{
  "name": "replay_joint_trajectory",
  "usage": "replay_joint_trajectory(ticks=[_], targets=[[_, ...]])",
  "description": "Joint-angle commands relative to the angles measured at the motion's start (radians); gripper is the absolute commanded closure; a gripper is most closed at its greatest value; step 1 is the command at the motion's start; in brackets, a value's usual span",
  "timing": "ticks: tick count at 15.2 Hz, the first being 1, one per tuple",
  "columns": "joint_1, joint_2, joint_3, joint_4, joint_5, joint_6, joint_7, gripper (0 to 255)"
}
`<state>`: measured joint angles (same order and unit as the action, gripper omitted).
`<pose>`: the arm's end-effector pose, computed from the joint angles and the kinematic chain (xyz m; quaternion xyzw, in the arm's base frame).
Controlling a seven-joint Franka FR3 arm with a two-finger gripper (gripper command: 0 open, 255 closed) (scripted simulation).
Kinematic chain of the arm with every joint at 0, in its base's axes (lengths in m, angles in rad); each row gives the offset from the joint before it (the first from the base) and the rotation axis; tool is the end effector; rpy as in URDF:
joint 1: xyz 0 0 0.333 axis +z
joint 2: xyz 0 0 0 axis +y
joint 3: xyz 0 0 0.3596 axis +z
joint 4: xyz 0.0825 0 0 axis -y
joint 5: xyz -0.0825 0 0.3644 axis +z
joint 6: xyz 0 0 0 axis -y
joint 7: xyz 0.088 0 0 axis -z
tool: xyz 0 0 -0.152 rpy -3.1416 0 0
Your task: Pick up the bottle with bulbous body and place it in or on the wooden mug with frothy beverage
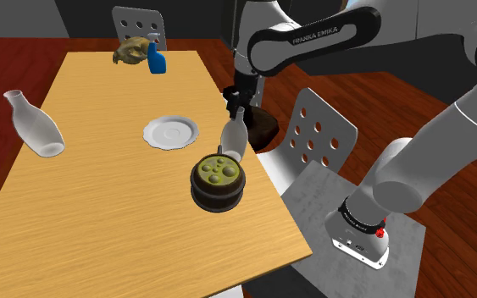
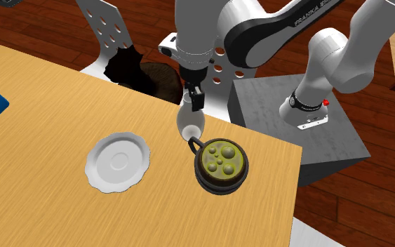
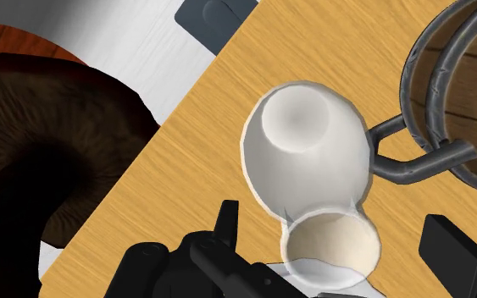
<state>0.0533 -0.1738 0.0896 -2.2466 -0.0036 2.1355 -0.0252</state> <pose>0.4707 0.0686 0.4519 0.9959 0.0844 0.0315 0.0075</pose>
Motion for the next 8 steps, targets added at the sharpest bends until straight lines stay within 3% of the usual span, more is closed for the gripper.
replay_joint_trajectory(ticks=[1,8], targets=[[0.000,0.013,0.001,-0.014,-0.001,0.027,0.001,0],[0.000,0.017,0.001,-0.018,-0.002,0.035,0.002,0]])
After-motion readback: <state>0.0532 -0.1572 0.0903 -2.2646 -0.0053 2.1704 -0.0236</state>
